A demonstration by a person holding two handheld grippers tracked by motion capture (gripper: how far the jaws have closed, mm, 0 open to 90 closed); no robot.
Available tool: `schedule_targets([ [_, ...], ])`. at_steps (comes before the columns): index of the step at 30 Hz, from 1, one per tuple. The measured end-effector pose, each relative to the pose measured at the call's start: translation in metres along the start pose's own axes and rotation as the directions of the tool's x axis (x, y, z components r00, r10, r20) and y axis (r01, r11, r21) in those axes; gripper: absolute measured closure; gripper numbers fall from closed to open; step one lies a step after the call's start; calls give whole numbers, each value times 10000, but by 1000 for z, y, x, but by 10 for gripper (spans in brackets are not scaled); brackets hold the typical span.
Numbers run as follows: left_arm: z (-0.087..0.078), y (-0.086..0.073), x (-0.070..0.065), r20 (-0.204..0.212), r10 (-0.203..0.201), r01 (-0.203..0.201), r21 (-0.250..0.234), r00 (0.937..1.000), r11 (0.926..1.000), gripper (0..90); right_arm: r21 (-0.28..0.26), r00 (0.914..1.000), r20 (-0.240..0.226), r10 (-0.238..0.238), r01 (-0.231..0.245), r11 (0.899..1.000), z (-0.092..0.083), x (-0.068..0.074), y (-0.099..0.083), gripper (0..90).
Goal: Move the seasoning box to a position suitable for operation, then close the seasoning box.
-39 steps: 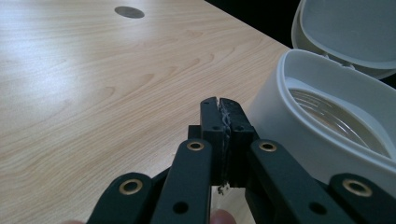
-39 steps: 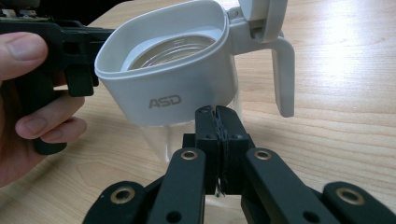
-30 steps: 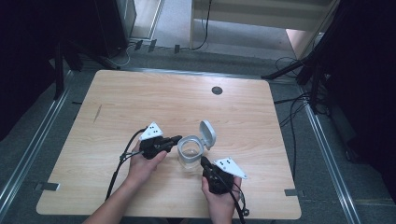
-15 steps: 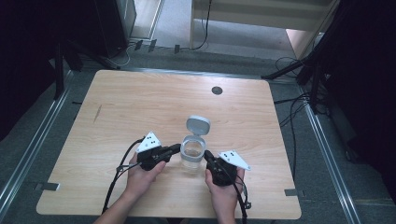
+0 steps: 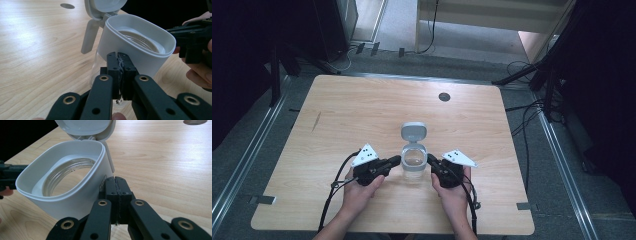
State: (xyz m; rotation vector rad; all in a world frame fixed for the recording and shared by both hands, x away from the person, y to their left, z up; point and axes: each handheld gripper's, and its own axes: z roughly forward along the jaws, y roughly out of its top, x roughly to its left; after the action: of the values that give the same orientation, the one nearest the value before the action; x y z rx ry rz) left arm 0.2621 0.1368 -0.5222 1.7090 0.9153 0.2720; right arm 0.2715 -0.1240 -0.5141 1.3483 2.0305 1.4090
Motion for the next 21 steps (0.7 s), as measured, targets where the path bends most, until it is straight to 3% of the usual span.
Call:
schedule_targets([
  [2,-2,0,2,10,-150,150,-107,9999,9998,811,14,9999,-83,-129,129,9999,1,-1,1,900],
  [4,-8,-1,6,-390,-193,179,-380,9991,9991,777,-84,9998,-188,-98,96,9999,0,-4,3,895],
  [6,-23,-6,18,-1259,-233,136,-780,9918,9969,577,-112,10000,-1,-85,85,9999,-2,-12,8,895],
  [7,-23,-6,18,-1259,-233,136,-780,9918,9969,499,-112,10000,-1,-85,85,9999,-2,-12,8,895],
  [8,-37,-10,29,-1815,-413,252,-903,9825,9956,435,-132,9998,157,-105,107,9999,-4,-17,13,895],
  [9,-37,-10,29,-1815,-413,252,-903,9825,9956,361,-132,9998,157,-105,107,9999,-4,-17,13,895],
  [10,-45,-12,35,-2065,-577,383,-969,9767,9946,361,-157,9998,191,-116,119,9998,-5,-20,15,894],
  [13,-73,-20,56,-2600,-704,505,-824,9630,9953,123,-199,9993,382,-51,59,9998,-8,-29,25,894],
  [14,-95,-28,69,-3003,-769,541,-834,9507,9950,133,-227,9993,360,-107,115,9997,-8,-31,28,895],
  [15,-106,-32,76,-3195,-879,665,-773,9435,9948,132,-211,9991,387,-158,167,9996,-8,-32,31,894],
  [16,-106,-32,76,-3195,-879,665,-773,9435,9948,133,-211,9991,387,-158,167,9996,-8,-32,31,894],
  [17,-127,-40,88,-3563,-1251,1042,-774,9260,9915,133,-264,9986,425,-320,331,9991,-8,-33,37,889],
  [18,-127,-40,88,-3563,-1251,1042,-774,9260,9915,135,-264,9986,425,-320,331,9991,-8,-33,37,889],
  [21,-155,-54,101,-3915,-1567,1292,-958,9067,9870,135,-285,9985,436,-322,335,9990,-4,-35,49,884],
])
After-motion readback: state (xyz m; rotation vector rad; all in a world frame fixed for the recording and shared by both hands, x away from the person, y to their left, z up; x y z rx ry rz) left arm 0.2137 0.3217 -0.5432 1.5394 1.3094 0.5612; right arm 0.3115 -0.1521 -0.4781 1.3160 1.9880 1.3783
